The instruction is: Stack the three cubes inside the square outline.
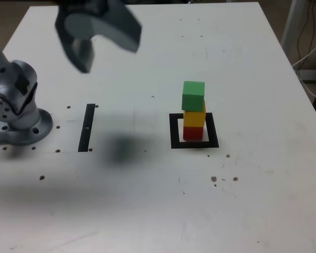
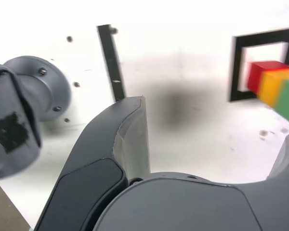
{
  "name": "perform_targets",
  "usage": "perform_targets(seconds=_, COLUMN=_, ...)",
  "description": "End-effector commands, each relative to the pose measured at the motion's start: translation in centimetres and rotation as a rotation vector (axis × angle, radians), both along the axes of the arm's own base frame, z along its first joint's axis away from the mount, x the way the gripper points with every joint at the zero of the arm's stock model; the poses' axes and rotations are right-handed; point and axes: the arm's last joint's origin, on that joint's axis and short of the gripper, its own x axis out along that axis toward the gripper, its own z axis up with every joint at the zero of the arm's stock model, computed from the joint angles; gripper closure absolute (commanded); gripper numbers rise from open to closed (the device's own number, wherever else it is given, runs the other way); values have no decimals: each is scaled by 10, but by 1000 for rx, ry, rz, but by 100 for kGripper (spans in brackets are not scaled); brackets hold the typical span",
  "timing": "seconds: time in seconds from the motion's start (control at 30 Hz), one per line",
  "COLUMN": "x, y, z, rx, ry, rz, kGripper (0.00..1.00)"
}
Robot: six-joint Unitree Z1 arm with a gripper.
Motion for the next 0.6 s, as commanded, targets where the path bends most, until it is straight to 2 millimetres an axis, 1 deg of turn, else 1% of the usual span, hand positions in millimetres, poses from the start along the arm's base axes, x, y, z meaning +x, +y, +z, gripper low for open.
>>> perform_targets(seconds=0.0, x=-13, y=2, z=-22, rx=2, ry=48, rz=7, kGripper=0)
perform_targets(seconds=0.13, x=-23, y=2, z=-57, rx=-18, ry=84, rz=22, kGripper=0)
perform_targets(seconds=0.27, x=-28, y=-1, z=-82, rx=-33, ry=94, rz=32, kGripper=0)
perform_targets(seconds=0.4, x=-30, y=-1, z=-98, rx=-27, ry=107, rz=43, kGripper=0)
perform_targets(seconds=0.57, x=-30, y=0, z=-105, rx=-5, ry=119, rz=58, kGripper=0)
